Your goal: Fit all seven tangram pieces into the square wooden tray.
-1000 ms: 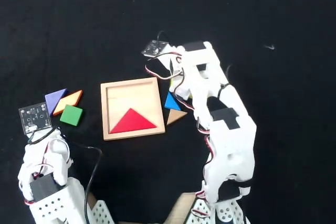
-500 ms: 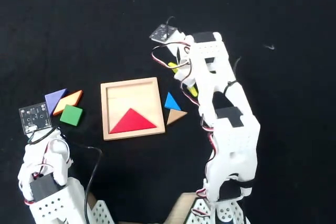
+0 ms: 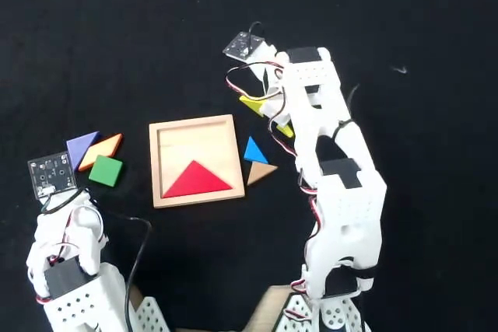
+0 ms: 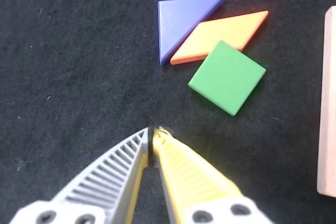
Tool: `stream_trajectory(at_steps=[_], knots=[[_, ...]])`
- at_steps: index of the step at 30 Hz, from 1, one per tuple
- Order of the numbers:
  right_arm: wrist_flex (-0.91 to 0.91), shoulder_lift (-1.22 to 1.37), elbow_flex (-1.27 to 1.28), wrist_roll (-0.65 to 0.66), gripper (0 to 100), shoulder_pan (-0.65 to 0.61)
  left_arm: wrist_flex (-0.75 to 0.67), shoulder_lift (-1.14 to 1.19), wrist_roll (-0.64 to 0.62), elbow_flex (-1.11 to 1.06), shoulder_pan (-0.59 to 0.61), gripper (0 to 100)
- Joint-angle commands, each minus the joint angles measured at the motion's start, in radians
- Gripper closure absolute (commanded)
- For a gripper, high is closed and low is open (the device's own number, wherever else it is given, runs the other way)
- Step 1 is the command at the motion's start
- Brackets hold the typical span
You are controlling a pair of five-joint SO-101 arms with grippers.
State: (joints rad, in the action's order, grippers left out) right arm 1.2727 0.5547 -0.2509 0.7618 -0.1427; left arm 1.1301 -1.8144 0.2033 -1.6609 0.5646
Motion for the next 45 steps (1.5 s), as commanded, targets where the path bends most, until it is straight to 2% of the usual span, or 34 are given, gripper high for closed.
stream_trajectory(at_steps=[1,4,11,17,27,34,43,45], knots=[[-0.017,-0.013,-0.062,-0.012,95.5,-0.029,-0.02,-0.008,0.009,0.025,-0.01,97],[-0.018,-0.013,-0.064,-0.012,94.8,-0.044,-0.02,-0.008,0.009,0.025,-0.01,97],[-0.017,-0.012,-0.085,-0.012,78.6,-0.063,-0.02,-0.008,0.009,0.025,-0.01,97],[-0.018,-0.012,-0.111,-0.005,82.7,-0.063,-0.02,-0.008,0.009,0.025,-0.01,97],[-0.006,0.079,-0.199,-0.005,83.6,-0.129,-0.02,-0.008,0.009,0.025,-0.01,97],[0.14,0.185,-0.438,-0.011,98.6,-0.137,-0.02,-0.008,0.009,0.025,-0.01,97],[0.299,0.246,-0.638,-0.014,98.8,-0.132,-0.02,-0.008,0.009,0.025,-0.01,97],[0.359,0.242,-0.717,-0.075,98.8,-0.138,-0.02,-0.008,0.009,0.025,-0.01,97]])
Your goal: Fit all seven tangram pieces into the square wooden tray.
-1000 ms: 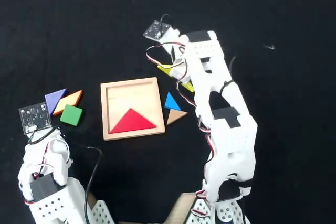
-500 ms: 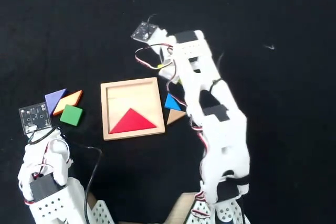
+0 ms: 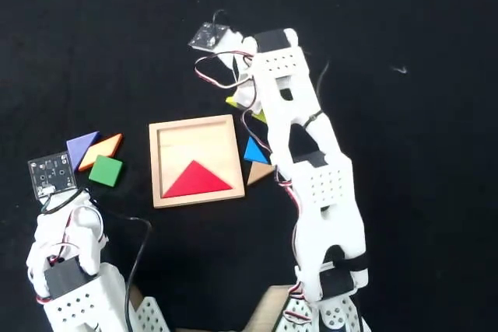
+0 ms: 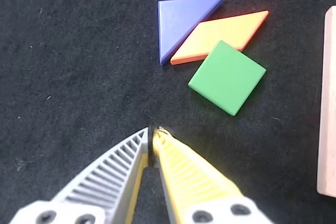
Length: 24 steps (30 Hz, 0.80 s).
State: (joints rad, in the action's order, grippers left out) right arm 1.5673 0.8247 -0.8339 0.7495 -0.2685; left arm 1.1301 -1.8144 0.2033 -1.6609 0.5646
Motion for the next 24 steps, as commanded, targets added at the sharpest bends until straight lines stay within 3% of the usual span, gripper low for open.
stream_trajectory(at_steps=[1,5,8,16,24], knots=[[0.1,-0.035,-0.185,-0.12,98.8,-0.014,-0.02,-0.008,0.009,0.025,-0.01,97],[0.203,-0.071,-0.361,-0.394,98.8,-0.011,-0.02,-0.008,0.009,0.025,-0.008,97],[0.201,-0.151,-0.294,-0.595,98.8,-0.002,-0.023,-0.008,0.009,0.015,-0.005,97],[0.195,-0.501,0.12,-0.74,98.8,-0.098,-0.057,-0.008,0.009,-0.005,-0.002,97],[0.121,-0.711,0.447,-1.051,98.7,-0.224,-0.051,-0.008,0.003,-0.013,-0.002,97]])
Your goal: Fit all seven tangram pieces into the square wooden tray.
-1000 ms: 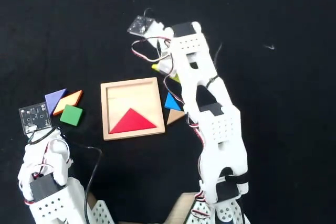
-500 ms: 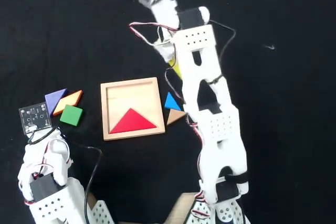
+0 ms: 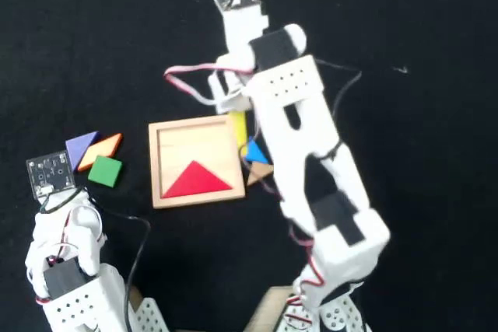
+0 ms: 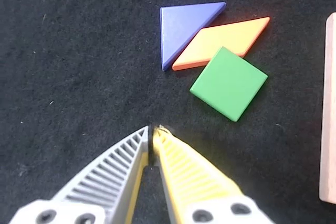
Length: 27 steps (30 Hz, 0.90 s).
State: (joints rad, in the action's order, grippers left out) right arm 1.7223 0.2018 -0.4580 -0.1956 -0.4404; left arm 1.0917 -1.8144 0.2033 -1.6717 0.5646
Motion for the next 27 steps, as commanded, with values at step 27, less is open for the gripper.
stream_trajectory(at_steps=[27], knots=[[-0.578,0.133,0.331,-0.414,98.7,-0.315,-0.02,-0.008,0.008,-0.007,-0.005,97]])
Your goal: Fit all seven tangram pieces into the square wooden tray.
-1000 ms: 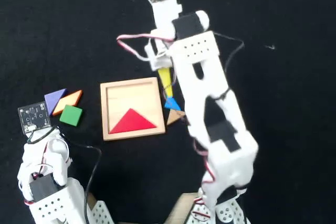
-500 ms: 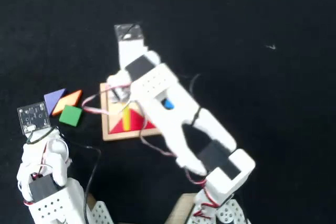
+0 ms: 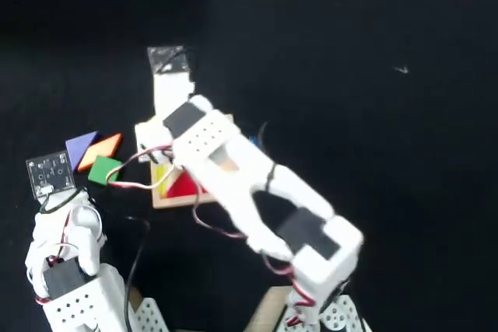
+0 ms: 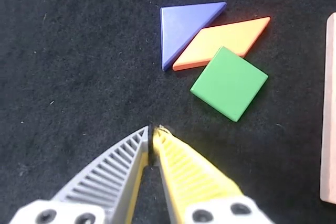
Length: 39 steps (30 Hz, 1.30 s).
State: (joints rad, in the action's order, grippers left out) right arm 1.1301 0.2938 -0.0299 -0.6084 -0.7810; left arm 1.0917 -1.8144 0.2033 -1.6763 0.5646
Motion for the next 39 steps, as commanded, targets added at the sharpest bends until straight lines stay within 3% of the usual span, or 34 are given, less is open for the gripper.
stream_trajectory(at_steps=[1,12,28,34,39], knots=[[0.026,0.067,-0.127,-0.002,98.7,0.034,-0.02,-0.008,0.008,-0.002,-0.005,97],[0.072,0.213,-0.297,-0.009,98.7,0.052,-0.021,-0.008,0.008,-0.004,-0.005,97],[0.075,0.251,-0.3,-0.002,97.9,0.048,-0.023,-0.008,0.008,-0.013,-0.01,97],[0.112,0.246,-0.305,0.0,83.1,0.046,-0.023,-0.008,0.008,-0.013,-0.012,97],[0.12,0.245,-0.305,0.006,83.0,0.069,-0.023,-0.008,0.008,-0.013,-0.012,97]])
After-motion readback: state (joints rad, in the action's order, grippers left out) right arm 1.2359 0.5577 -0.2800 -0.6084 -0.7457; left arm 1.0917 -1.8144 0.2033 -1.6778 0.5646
